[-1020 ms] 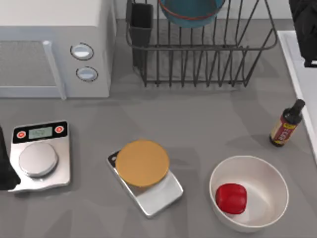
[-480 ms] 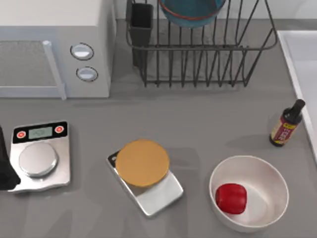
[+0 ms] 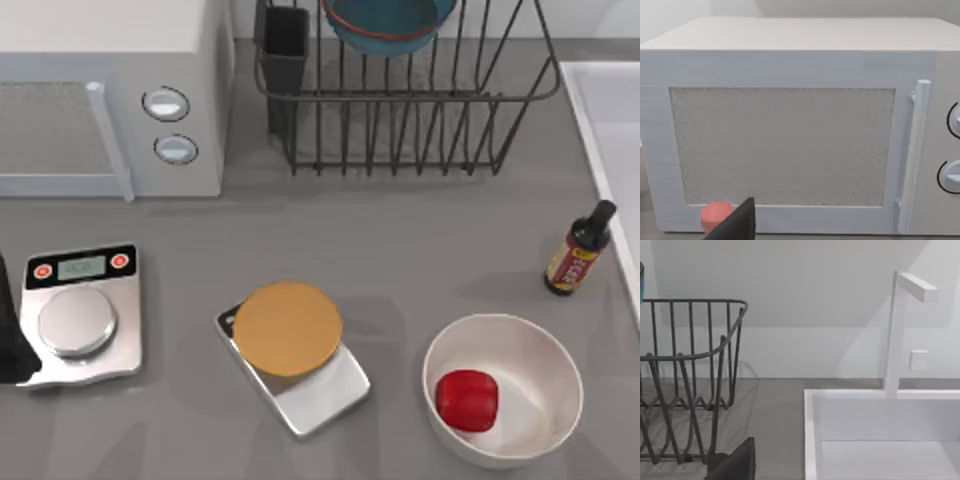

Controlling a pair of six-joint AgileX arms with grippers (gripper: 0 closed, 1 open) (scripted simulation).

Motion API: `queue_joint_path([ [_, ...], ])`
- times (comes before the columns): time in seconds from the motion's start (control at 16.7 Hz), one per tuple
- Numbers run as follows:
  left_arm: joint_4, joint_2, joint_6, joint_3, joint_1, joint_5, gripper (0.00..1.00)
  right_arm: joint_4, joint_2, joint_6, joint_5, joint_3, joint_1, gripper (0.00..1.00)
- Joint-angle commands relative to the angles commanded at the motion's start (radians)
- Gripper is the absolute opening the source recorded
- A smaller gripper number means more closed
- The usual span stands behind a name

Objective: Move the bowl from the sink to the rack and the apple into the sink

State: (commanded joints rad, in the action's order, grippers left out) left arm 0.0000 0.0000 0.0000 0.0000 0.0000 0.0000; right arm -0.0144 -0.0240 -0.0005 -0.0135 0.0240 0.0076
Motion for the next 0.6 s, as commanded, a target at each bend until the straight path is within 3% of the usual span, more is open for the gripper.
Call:
queue_joint_path([
  [0.6, 0.0, 0.0, 0.0, 0.0, 0.0, 0.0, 1.0, 0.014, 0.024, 0.0, 0.014, -0.024, -0.008, 1.0],
])
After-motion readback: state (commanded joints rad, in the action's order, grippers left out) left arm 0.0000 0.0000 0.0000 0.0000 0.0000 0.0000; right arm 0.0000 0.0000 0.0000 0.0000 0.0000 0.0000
